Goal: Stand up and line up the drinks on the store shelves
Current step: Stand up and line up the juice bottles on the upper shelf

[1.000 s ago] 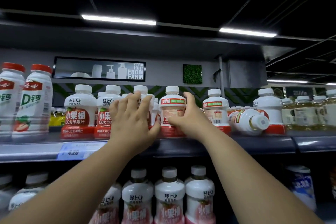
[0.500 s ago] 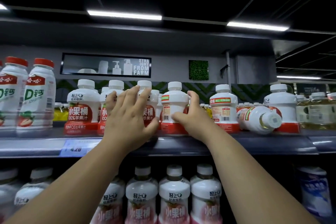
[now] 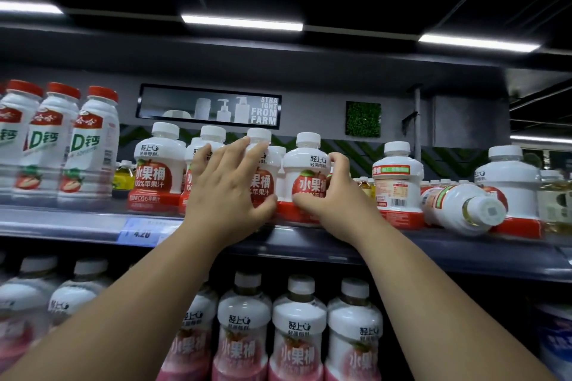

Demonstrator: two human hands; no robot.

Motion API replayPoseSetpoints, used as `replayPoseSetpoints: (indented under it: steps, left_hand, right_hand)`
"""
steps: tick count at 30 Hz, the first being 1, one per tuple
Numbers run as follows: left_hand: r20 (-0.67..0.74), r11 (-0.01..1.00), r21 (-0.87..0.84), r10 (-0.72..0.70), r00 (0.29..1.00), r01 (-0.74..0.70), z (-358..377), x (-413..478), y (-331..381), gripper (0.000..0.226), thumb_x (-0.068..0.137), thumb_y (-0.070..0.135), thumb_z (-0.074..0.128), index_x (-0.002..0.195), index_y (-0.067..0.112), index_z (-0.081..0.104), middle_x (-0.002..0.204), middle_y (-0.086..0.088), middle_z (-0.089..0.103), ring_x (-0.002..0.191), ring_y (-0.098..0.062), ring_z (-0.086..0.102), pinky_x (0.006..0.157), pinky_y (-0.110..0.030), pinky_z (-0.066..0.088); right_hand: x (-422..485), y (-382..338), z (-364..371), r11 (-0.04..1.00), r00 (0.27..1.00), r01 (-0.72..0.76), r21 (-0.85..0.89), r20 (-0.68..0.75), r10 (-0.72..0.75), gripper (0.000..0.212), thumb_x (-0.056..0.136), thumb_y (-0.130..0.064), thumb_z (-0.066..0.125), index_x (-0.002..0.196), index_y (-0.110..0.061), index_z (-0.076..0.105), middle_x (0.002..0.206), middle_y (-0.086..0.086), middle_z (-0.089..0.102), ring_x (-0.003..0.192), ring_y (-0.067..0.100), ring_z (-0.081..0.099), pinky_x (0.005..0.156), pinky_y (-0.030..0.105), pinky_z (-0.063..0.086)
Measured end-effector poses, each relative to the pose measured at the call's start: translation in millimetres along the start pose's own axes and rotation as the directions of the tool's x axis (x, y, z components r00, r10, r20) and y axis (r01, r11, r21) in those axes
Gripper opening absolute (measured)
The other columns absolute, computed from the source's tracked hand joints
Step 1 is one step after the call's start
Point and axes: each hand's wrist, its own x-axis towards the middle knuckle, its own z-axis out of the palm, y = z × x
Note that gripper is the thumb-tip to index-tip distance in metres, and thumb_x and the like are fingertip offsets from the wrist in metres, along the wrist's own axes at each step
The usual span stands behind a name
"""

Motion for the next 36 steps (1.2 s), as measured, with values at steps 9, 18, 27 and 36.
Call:
replayPoseSetpoints:
  steps: [9,18,27,36]
  left_hand:
    - [-0.009,1.0,-0.027,0.002,1.0,-0.002,0.0,0.4,0.1,0.079,0.074,0.064,0.044,0.146,0.031,0.035,0.151,-0.001,0.041,0.137,-0.023,0.04,0.12,-0.05,0.011]
    - [0.011,1.0,-0.026,0.009,1.0,-0.009,-2.5,1.5,1.3,0.079,0.079,0.064,0.039,0.15,0.029,0.03,0.157,-0.009,0.03,0.142,-0.028,0.03,0.121,-0.051,0.008]
    - [-0.01,0.973,-0.18,0.148,0.989,-0.147,-13.5,0.2,61.8,0.081,0.077,0.06,0.045,0.148,0.025,0.032,0.158,-0.014,0.02,0.142,-0.036,0.023,0.115,-0.054,0.018]
    - [0.106,0.907,-0.421,0.075,0.991,-0.024,7.4,20.9,191.2,0.081,0.076,0.057,0.051,0.148,0.028,0.029,0.153,-0.007,0.031,0.136,-0.03,0.037,0.11,-0.047,0.035]
  right_hand:
    - [-6.0,-1.2,-1.9,0.999,0.996,0.045,-0.006,-0.077,-0.045,0.102,0.061,-0.072,0.078,0.135,-0.039,0.016,0.132,-0.001,0.058,0.112,0.023,0.06,0.095,0.044,0.05]
    - [-11.2,-11.5,-4.5,0.974,0.979,0.098,-0.205,-0.155,-0.131,0.104,0.071,-0.072,0.068,0.15,-0.026,0.018,0.15,0.0,0.04,0.135,0.022,0.04,0.11,0.043,0.038]
    - [-43.1,38.4,-89.8,0.958,0.934,0.078,-0.275,-0.316,-0.167,0.06,0.081,-0.035,0.073,0.135,-0.021,0.05,0.133,0.001,0.05,0.124,0.022,0.042,0.102,0.028,0.031]
    - [-73.9,124.2,-149.8,0.926,0.95,-0.032,-0.376,-0.298,-0.088,0.058,0.077,-0.041,0.069,0.13,-0.021,0.053,0.126,0.002,0.053,0.117,0.026,0.048,0.1,0.041,0.042]
